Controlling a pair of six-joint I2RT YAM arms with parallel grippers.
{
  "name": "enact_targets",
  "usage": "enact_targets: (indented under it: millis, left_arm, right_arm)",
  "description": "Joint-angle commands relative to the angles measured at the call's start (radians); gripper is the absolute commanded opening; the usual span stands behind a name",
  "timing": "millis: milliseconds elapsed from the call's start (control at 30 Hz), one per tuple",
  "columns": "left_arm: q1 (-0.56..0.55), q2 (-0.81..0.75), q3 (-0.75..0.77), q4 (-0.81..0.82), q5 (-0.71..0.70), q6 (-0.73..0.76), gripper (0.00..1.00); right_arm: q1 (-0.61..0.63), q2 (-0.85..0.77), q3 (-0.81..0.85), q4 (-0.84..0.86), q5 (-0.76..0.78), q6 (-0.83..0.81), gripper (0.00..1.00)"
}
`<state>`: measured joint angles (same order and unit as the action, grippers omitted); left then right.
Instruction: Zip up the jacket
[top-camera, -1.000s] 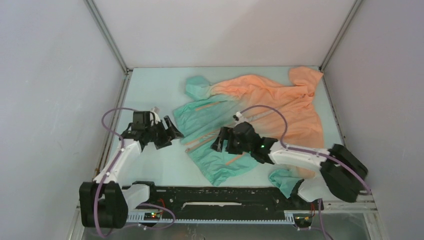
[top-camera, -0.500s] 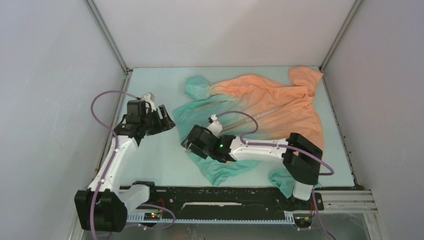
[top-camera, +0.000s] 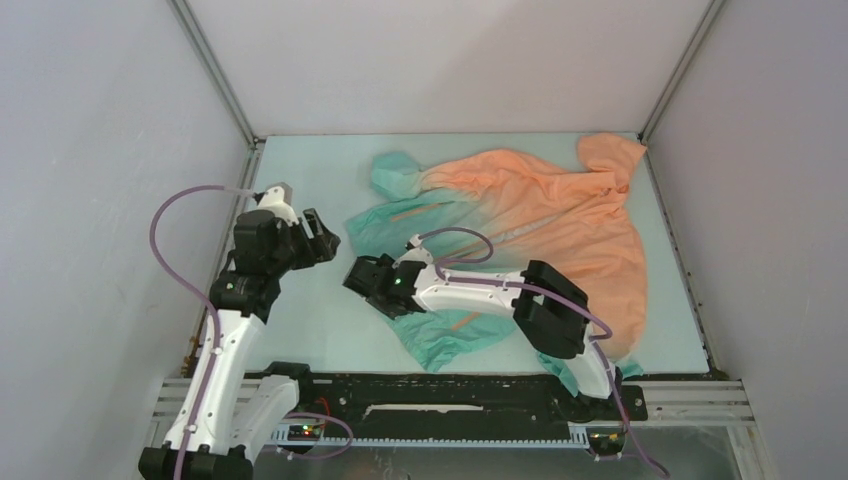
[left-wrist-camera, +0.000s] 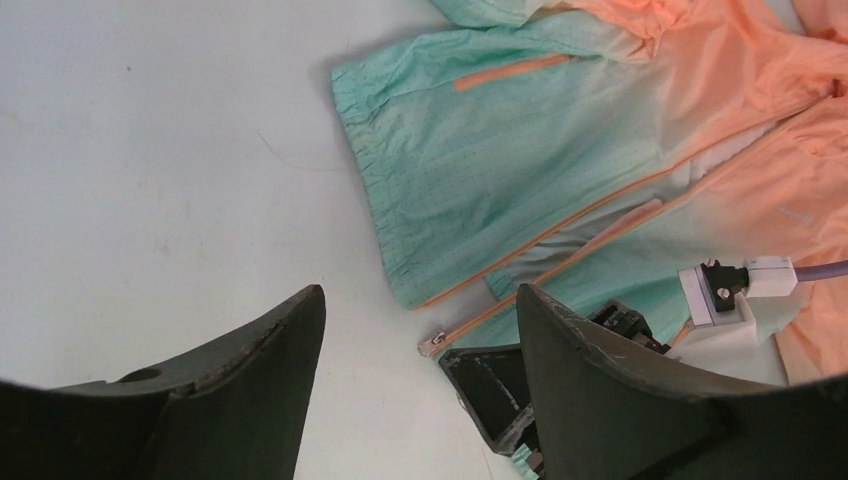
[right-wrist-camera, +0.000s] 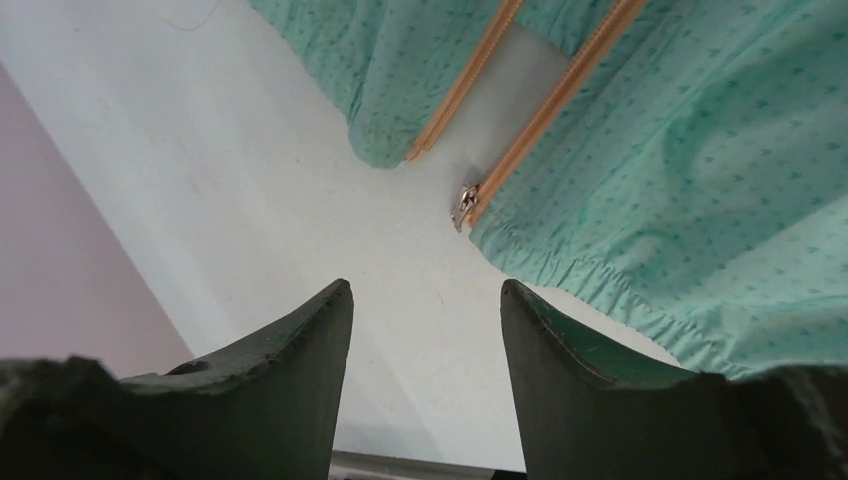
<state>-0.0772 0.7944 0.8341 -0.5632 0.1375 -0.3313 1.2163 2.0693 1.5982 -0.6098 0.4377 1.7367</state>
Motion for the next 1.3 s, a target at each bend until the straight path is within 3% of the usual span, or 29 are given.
enact_targets:
  millis: [0, 167, 367, 767, 1000, 1267]
  left_arm:
    - [-0.017, 0.007, -0.016, 0.024, 0.022, 0.012, 0.74]
    - [-0.03, -0.001, -0.018, 0.023, 0.021, 0.017, 0.74]
    - [-0.044, 0.009, -0.02, 0.03, 0.062, 0.017, 0.73]
    - [-0.052, 0.018, -0.024, 0.038, 0.082, 0.018, 0.73]
    - [-0.052, 0.042, -0.025, 0.038, 0.085, 0.024, 0.73]
    - [-0.052, 0.059, -0.029, 0.041, 0.073, 0.03, 0.73]
  right_arm:
    - [0.006, 0.065, 0.092, -0.132, 0.059, 0.061, 0.59]
    - [0.0, 0.129, 0.169, -0.233, 0.059, 0.097, 0.58]
    - [-0.005, 0.15, 0.176, -0.234, 0.04, 0.108, 0.42]
    - [-0.014, 0.164, 0.166, -0.222, 0.042, 0.11, 0.46]
    - [-0.03, 0.129, 0.064, -0.094, 0.011, 0.07, 0.48]
    - [-0.035, 0.147, 0.089, -0.109, -0.017, 0.026, 0.47]
